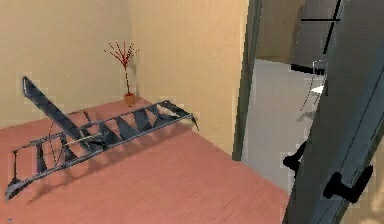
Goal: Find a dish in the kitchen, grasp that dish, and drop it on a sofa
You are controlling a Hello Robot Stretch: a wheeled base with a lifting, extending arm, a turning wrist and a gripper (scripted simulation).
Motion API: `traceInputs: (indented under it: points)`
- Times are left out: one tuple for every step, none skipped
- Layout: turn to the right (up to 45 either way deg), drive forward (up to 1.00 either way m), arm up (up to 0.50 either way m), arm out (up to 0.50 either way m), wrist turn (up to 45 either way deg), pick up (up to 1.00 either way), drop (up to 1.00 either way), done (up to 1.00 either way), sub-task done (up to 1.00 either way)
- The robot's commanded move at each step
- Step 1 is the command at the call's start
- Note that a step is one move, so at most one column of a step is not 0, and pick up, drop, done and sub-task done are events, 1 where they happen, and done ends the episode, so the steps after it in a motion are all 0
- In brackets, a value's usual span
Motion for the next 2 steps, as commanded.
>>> traceInputs:
  points:
    - [0.0,0.5,0.0,0.0,0.0,0.0,0.0,0.0,0.0]
    - [-33.0,0.0,0.0,0.0,0.0,0.0,0.0,0.0,0.0]
